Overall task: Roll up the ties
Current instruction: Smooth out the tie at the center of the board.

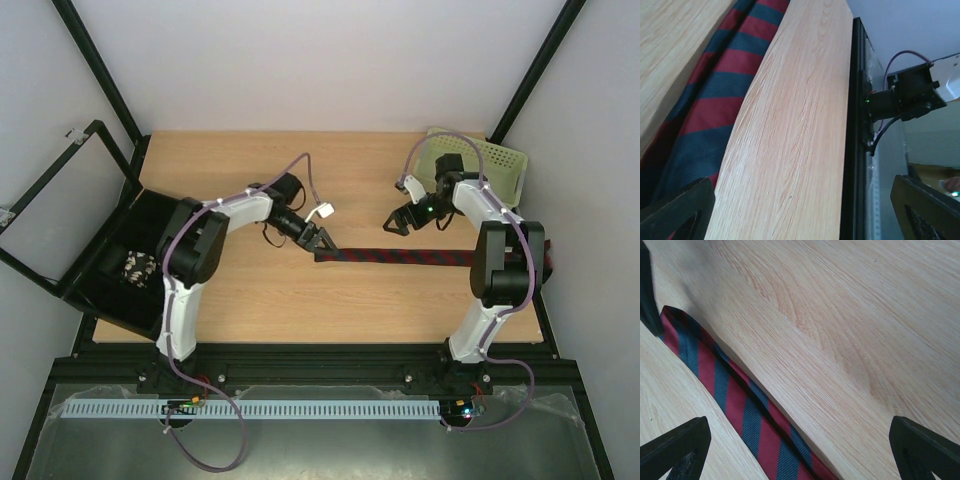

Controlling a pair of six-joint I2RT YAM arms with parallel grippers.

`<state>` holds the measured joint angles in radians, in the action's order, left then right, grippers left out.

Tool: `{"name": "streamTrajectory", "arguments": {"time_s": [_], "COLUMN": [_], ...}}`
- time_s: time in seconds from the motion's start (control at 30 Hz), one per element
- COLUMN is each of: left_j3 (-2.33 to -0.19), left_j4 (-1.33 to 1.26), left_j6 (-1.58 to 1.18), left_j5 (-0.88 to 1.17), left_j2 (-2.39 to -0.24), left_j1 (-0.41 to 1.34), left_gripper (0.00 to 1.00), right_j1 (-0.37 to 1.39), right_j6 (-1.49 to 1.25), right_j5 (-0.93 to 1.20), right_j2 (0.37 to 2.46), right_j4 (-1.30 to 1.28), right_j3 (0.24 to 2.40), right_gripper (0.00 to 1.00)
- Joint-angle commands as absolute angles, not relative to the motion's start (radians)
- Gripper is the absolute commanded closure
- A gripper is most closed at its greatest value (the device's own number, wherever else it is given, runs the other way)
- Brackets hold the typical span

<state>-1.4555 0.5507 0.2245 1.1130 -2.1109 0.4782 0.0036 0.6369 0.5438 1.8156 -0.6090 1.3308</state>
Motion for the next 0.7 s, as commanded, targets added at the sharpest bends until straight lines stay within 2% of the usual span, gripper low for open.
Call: {"name": "streamTrajectory", "arguments": {"time_s": [0.0, 0.17, 0.37, 0.5, 0.67], "left_j3": [-1.570, -1.595, -1.546, -1.534, -1.509], "left_j4": [0.755, 0.770, 0.624, 0.610, 0.582], "left_j6": [0.283, 0.247, 0.033, -0.014, -0.049], "left_j5": [1.261, 1.240, 1.135, 1.071, 1.081], "left_j2": [-2.227, -2.306, -2.348, -2.384, -2.397], "left_j1": [0.501, 0.514, 0.487, 0.458, 0.425], "left_gripper": [0.01, 0.01, 0.00, 0.01, 0.01], "right_j1": [0.009, 0.009, 0.010, 0.010, 0.011], "right_j6": [0.576, 0.552, 0.534, 0.553, 0.616], "right_j5": [0.579, 0.566, 0.559, 0.551, 0.597], "right_j2": [1.788, 1.789, 1.794, 1.796, 1.802], "right_j4": [-0.673, -0.676, -0.687, -0.712, -0.766], "right_j3": [1.348, 1.340, 1.344, 1.342, 1.327], "right_gripper": [0.02, 0.02, 0.01, 0.01, 0.02]}}
